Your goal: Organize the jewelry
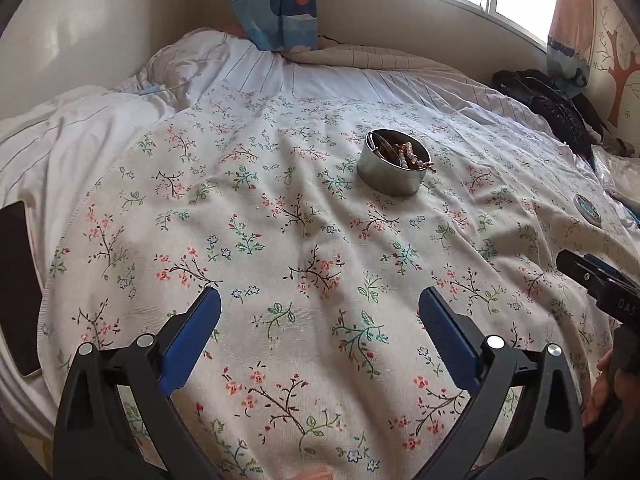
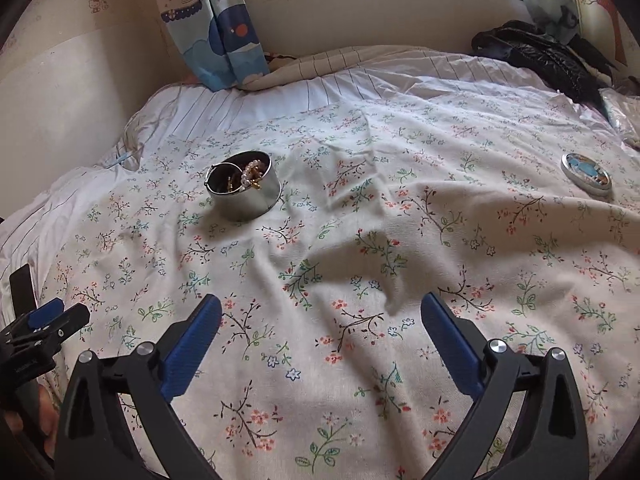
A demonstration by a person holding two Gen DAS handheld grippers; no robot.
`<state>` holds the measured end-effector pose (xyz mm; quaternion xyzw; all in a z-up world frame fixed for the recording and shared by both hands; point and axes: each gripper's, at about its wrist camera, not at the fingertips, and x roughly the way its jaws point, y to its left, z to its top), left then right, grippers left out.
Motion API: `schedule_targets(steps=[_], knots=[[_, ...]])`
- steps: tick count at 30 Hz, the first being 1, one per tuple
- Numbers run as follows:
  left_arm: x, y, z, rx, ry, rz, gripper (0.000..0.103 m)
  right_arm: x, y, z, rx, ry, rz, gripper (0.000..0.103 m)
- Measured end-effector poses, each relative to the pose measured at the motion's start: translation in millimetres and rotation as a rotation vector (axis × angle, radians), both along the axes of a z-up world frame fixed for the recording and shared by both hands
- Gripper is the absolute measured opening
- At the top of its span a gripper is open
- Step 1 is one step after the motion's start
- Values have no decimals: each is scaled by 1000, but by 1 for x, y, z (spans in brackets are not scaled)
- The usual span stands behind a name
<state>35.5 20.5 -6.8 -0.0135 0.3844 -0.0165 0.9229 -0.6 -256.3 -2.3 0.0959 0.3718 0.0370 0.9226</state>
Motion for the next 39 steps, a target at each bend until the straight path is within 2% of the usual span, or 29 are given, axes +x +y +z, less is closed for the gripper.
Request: schedule_targets(steps=[5,13,22,39], knots=[[-13,-8,4,43,-40,-10,95,-14,0,8,-10,-12,-19,96],[-12,-3,3,-3,-16,-5,95,-18,-7,6,15,14,-50,96],[-23,-12,5,47,-40,-32,95,-26,-19,5,55,33,-109,96],[-23,-10,6,33,-34,-27,95,-23,-13,3,8,53,-117,96]])
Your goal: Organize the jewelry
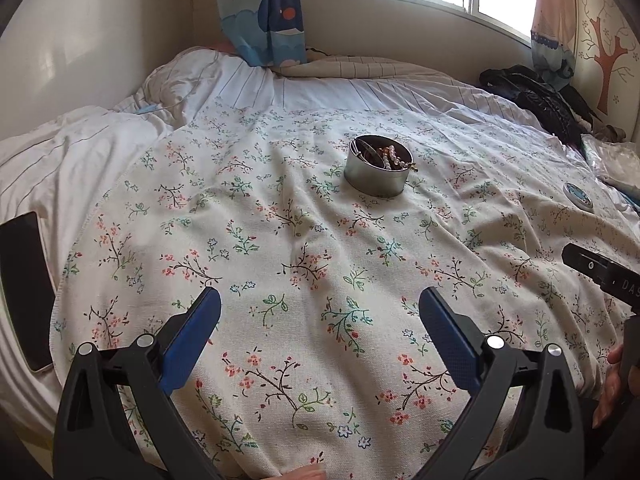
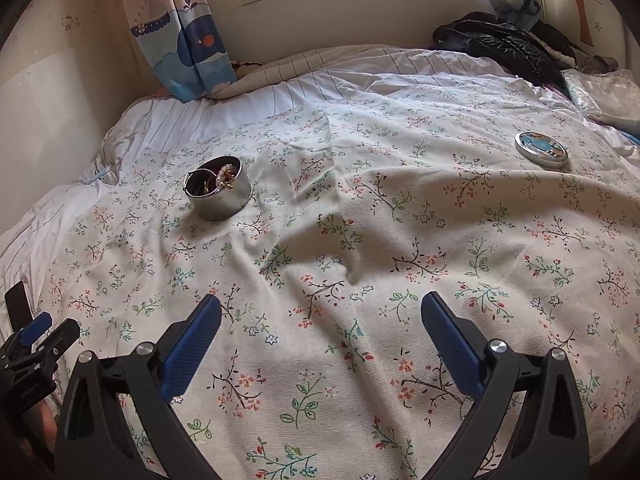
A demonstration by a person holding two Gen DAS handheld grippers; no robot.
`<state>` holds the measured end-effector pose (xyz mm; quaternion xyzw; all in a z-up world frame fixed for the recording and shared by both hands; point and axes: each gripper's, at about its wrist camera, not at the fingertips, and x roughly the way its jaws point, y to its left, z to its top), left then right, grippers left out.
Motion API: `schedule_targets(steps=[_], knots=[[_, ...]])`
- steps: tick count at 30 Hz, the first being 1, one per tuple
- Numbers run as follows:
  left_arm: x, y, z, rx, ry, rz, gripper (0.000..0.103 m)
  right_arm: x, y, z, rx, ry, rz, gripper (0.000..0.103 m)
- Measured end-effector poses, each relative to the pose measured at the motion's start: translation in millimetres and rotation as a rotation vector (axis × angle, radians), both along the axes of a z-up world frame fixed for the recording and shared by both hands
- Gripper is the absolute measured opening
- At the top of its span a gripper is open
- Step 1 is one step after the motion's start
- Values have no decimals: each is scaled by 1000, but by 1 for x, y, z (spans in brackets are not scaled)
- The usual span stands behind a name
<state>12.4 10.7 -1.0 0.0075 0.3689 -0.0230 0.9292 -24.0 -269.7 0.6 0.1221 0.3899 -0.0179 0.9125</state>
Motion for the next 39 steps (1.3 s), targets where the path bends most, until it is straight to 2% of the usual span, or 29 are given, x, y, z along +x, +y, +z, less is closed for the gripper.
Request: schedule_targets(steps=[17,35,39], knots=[[7,1,-3,-1,22,19,96,1,3,0,-23,5,3,96],[8,4,-4,-39,43,11,95,1,4,0,-22,6,2,96],[13,5,-5,-24,61,24,96,1,4,0,-19,5,2,96]])
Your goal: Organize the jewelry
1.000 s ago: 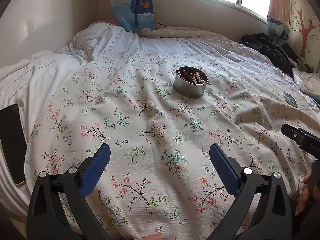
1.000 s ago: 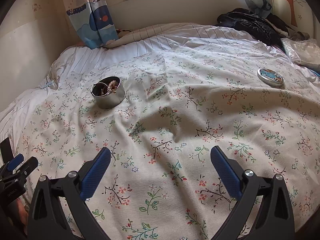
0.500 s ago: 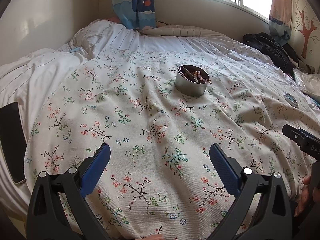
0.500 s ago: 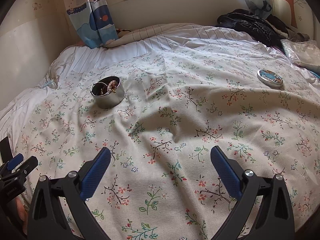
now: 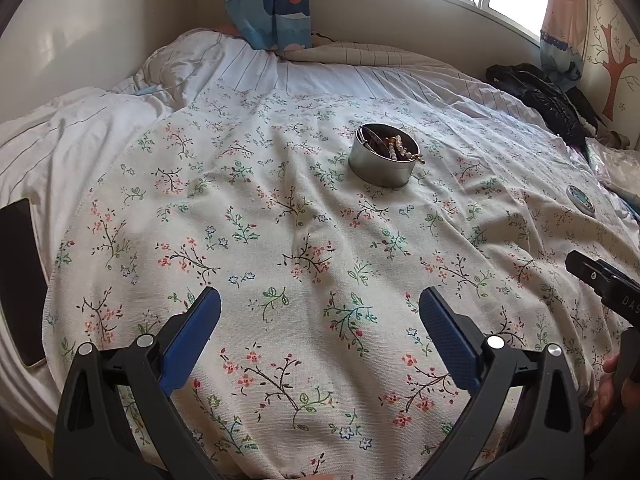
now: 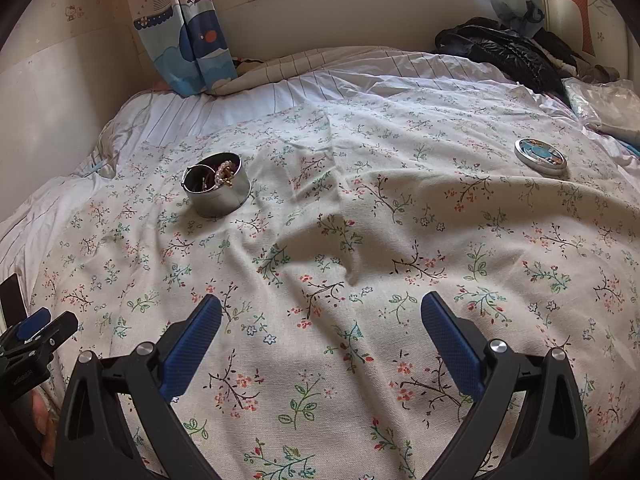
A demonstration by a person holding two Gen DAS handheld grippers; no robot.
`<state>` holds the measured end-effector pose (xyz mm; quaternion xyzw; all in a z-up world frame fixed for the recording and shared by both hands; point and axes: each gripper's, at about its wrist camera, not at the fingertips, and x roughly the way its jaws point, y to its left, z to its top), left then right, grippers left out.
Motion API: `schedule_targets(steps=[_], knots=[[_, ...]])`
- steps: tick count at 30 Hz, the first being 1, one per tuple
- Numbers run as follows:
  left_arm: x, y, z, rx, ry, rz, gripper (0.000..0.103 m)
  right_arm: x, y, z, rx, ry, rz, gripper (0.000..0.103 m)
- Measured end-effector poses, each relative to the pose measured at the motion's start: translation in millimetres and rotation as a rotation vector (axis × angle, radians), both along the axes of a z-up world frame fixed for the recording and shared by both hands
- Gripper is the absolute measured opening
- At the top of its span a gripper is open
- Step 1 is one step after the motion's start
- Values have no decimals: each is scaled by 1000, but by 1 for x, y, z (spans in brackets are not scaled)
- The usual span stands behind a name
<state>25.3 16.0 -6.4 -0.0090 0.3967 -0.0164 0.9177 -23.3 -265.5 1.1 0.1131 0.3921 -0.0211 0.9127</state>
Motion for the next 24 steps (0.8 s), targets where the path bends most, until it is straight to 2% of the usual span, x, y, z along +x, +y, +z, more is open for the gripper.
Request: schedule_targets(steps=[3,8,11,17,24], knots=[[7,3,-1,31,5,40,95,1,-4,0,19,0,-5,96],[15,-2,6,58,-68,35,95,15,-21,-6,110,10,-11,96],[27,-4,3,48,-58,17,95,33,-26,-11,48,32,-12,96],[44,5,-7,2,-30,34,95,62,-52,-33,16,99,-34,96],[52,11,-11,21,-43,77,95,78,-82,-68,-12,174,-78,96]])
